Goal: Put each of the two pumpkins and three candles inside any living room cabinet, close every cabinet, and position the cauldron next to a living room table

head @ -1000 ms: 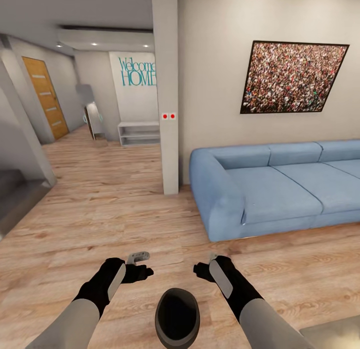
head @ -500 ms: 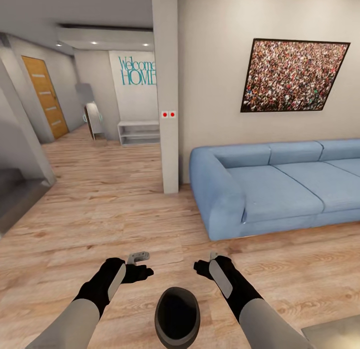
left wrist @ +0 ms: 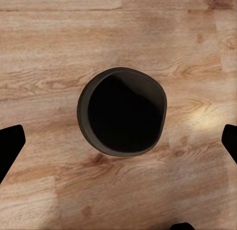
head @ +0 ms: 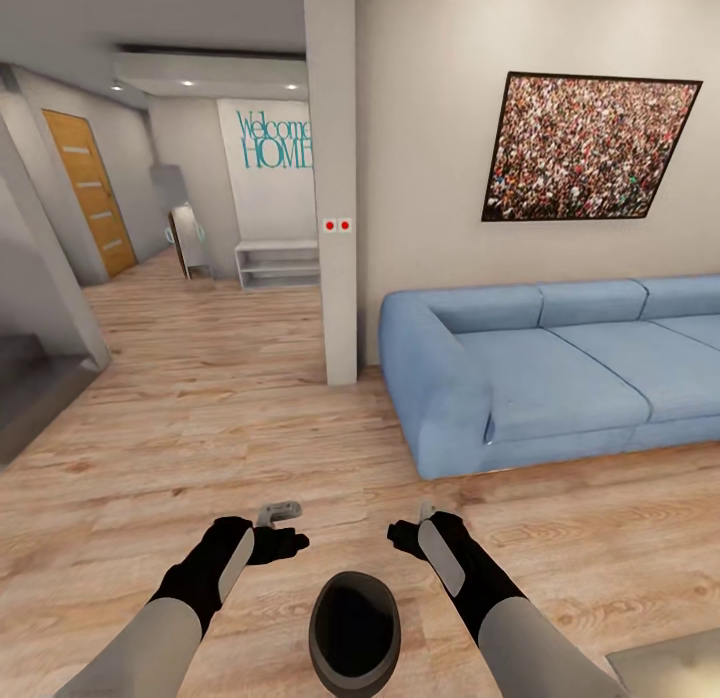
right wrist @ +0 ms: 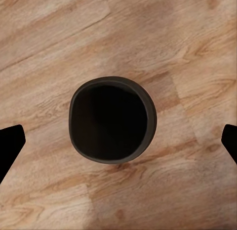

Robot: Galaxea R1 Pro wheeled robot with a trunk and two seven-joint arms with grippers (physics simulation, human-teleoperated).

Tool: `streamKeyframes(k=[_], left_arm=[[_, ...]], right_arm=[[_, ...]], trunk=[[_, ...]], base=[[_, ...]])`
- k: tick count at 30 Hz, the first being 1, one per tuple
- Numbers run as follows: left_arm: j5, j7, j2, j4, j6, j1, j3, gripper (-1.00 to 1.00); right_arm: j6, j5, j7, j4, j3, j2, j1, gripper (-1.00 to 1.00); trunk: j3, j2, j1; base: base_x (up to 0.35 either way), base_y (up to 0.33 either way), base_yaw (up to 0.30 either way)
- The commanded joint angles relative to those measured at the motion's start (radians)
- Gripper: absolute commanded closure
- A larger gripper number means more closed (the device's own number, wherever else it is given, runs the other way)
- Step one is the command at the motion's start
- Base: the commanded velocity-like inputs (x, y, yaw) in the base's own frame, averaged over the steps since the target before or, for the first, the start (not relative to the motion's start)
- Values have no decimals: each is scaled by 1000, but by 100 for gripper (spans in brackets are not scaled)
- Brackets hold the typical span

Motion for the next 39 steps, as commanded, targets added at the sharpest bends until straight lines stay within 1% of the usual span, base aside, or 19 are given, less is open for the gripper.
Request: streamKeyframes(k=[1,5,6,8,10,11,14,18,22,24,27,32,34,39], left_arm=[[7,1,-1,-1,6,0,4,-100],[7,3,-1,0,6,0,4,-100],[7,12,-4,0,7,0,4,-100],[7,43,-11,0,7,0,4,-100],[7,102,-16,3,8,0,4,-100],[7,118,-20,8,7,0,4,-100],[6,140,-31,20,7,0,4,-100],[9,143,-34,24,9,0,4,-100],[10,142,-34,21,28,0,4,-100],[10,141,-33,17,50,0,5,-100],[10,140,-33,5,105,0,6,-100],[12,137,-30,-37,150,0,4,-100],[12,137,-30,-42,162,0,4,-100],[12,137,-33,-44,165,0,2,-100]], right_arm=[[2,-10,-10,-1,5,-1,-1,-100],[2,-11,-10,-1,5,-1,-1,-100],[2,-11,-10,-1,5,-1,-1,-100],[2,-11,-10,-1,5,-1,-1,-100],[2,-10,-10,-1,5,-1,-1,-100],[1,-10,-10,-1,5,-1,-1,-100],[1,-10,-10,-1,5,-1,-1,-100],[0,-10,-10,-1,5,-1,-1,-100],[0,-9,-10,-1,5,-1,-1,-100],[0,-9,-10,-1,5,-1,-1,-100],[0,-9,-10,-1,5,-1,-1,-100],[0,-9,-10,-1,5,-1,-1,-100],[0,-9,-10,-1,5,0,-1,-100],[1,-9,-10,0,5,-1,-1,-100]], trunk=[[-4,-8,4],[-17,-36,19],[-20,-43,23],[-26,-57,31],[-33,-71,38],[-36,-78,42],[-45,-99,54],[-58,-127,69],[-70,-155,84],[-76,-169,92],[-86,-190,104],[-101,-225,123],[-108,-239,130],[-123,-274,150]], base=[[0,0,0],[0,0,0],[0,0,0],[0,0,0],[0,0,0],[0,0,0],[0,0,0],[0,0,0],[0,0,0],[0,0,0],[0,0,0],[0,0,0],[0,0,0],[0,0,0]])
